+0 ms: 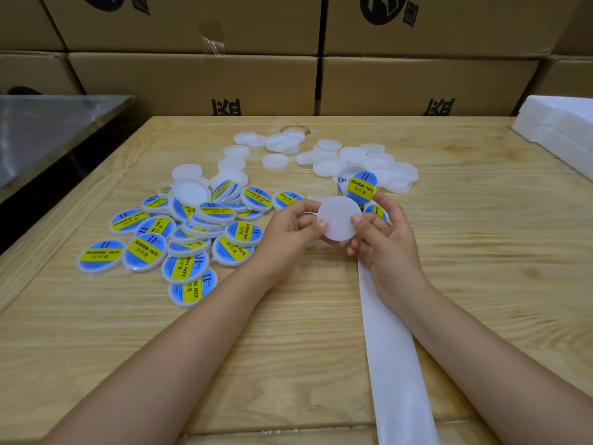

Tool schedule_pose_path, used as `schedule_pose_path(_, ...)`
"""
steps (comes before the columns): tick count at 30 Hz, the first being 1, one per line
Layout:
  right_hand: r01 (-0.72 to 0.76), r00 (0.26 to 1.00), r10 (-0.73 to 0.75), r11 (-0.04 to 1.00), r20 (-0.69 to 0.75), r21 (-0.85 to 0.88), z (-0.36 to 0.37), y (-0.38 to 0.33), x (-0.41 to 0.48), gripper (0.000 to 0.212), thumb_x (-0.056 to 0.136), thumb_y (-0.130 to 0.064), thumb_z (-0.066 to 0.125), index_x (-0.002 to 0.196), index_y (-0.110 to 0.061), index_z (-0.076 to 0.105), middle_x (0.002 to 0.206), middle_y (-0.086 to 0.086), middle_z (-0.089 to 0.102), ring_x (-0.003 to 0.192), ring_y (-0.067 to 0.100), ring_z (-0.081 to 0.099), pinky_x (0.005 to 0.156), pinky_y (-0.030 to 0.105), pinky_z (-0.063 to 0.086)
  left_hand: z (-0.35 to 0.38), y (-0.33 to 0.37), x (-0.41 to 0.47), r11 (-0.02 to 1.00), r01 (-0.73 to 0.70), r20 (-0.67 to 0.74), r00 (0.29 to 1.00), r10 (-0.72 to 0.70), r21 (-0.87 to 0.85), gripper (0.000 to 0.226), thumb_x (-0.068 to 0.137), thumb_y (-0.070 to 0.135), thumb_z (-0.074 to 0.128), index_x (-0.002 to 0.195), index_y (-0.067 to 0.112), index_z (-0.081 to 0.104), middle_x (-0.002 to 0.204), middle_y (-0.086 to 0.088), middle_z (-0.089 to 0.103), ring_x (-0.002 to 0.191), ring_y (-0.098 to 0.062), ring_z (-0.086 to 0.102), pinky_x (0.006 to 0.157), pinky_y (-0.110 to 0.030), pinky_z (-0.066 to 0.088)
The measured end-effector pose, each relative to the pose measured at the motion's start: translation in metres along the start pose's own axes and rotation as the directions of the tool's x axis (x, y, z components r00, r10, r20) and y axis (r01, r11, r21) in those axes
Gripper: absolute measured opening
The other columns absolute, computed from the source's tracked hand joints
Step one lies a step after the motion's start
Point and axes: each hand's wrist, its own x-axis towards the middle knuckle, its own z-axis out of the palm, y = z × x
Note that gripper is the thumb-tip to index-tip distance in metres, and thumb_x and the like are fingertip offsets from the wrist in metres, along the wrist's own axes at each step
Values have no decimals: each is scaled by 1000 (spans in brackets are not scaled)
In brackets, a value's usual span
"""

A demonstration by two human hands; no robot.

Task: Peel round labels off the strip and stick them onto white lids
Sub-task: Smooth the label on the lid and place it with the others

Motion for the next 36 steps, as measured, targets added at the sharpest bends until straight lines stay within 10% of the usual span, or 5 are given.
schedule_pose_path(7, -6, 999, 5, 1000, 43, 19, -2, 0, 1, 54, 86, 1, 58, 133, -19, 38, 76, 2, 65, 70, 18, 55, 51, 21, 43, -2, 3, -1, 995, 41, 73, 996, -48, 95, 16, 93, 1, 48, 92, 13, 59, 68, 6, 66, 64, -3, 60, 62, -11, 46)
schedule_pose_path(16, 81, 994, -71, 988, 83, -130, 0, 5, 0, 62, 86, 4, 59, 139, -13, 31, 72, -4, 63, 62, 9, 60, 56, 18, 47, 1, 8, -3, 996, 92, 99, 991, -91, -15, 7, 100, 8, 35, 101, 4, 40, 86, -33, 65, 68, -15, 69, 64, -15, 49)
schedule_pose_path(21, 103, 994, -98, 990, 53, -99, -3, 4, 1, 60, 87, 7, 57, 138, -14, 34, 73, 1, 66, 69, 11, 64, 54, 21, 51, 1, 5, -1, 986, 131, 110, 984, -142, 103, 26, 100, 14, 37, 100, 3, 60, 87, -9, 70, 86, -16, 66, 88, -26, 49)
schedule_pose_path(31, 171, 982, -153, 969, 113, -176, -3, 7, 1, 59, 86, 7, 58, 128, -32, 43, 94, 7, 66, 90, 21, 57, 83, 33, 47, -3, 12, 2, 987, 145, 87, 985, -151, 68, 20, 97, 2, 39, 105, -5, 57, 83, -10, 62, 69, -6, 62, 62, -12, 49)
schedule_pose_path(36, 122, 992, -122, 992, 15, -30, -5, 1, 2, 28, 81, -11, 66, 103, -28, 63, 102, 1, 63, 87, 14, 54, 71, 27, 43, -8, 12, 3, 979, 203, -44, 978, -202, 17, 17, 97, 7, 43, 86, 13, 55, 77, -6, 60, 68, -16, 59, 52, -25, 28)
